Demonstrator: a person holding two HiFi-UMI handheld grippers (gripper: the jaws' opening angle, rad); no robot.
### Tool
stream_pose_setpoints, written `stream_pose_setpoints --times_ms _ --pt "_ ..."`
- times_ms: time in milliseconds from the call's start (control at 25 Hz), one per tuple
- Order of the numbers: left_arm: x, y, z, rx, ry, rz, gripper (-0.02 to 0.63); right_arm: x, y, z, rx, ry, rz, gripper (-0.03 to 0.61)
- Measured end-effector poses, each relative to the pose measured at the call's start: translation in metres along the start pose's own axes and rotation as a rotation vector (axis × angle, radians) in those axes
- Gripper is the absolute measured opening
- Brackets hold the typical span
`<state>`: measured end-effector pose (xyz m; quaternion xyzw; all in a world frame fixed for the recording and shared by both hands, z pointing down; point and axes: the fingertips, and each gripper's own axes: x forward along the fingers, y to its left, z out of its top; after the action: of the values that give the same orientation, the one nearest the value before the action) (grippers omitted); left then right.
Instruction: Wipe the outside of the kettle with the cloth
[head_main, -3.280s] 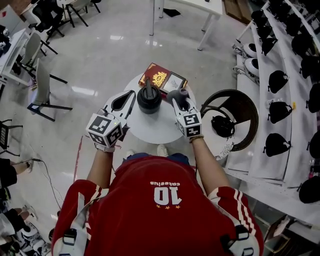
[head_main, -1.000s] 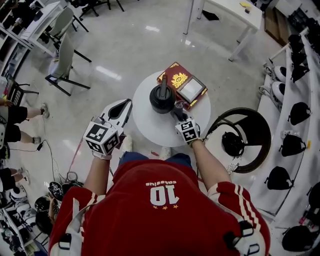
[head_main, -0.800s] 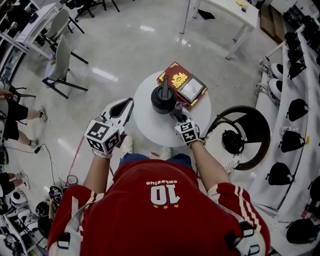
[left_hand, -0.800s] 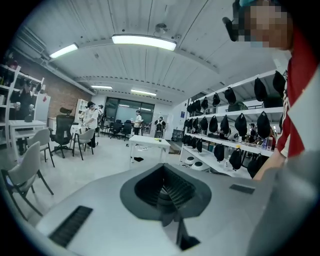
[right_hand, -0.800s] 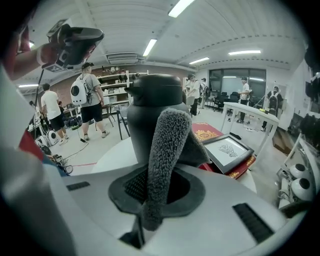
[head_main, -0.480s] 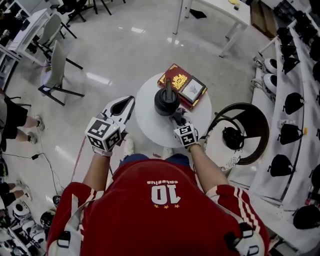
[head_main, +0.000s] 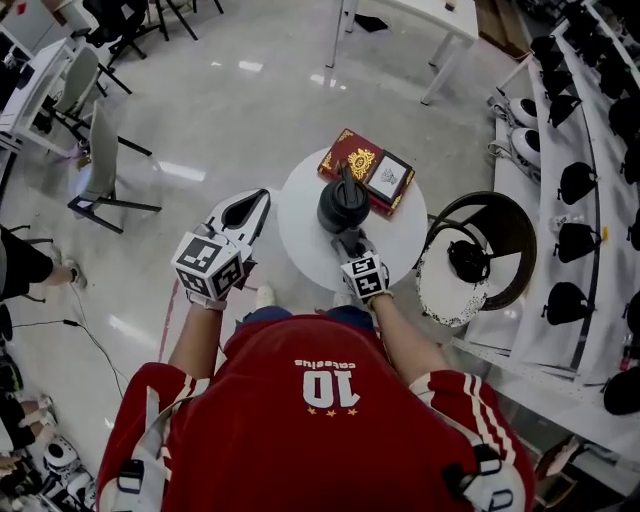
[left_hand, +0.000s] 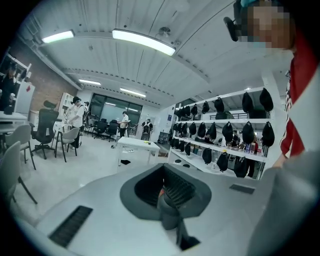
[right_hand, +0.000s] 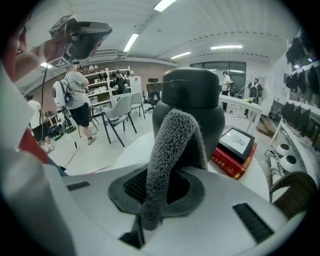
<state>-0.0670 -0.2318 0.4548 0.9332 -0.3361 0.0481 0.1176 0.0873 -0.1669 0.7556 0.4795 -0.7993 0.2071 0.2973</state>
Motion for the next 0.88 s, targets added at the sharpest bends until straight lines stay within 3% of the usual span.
stream_pose_setpoints --times_ms 440,880 --pt "-0.014 0.048 0.009 0.011 -0.002 -0.073 0.009 0.028 0.037 0.025 0.067 -0.016 -0.096 0.049" --pt "-0.032 0.085 0.003 0.026 0.036 -0.133 0.009 0.060 0.040 0.046 0.142 -0.022 -0.319 0.049"
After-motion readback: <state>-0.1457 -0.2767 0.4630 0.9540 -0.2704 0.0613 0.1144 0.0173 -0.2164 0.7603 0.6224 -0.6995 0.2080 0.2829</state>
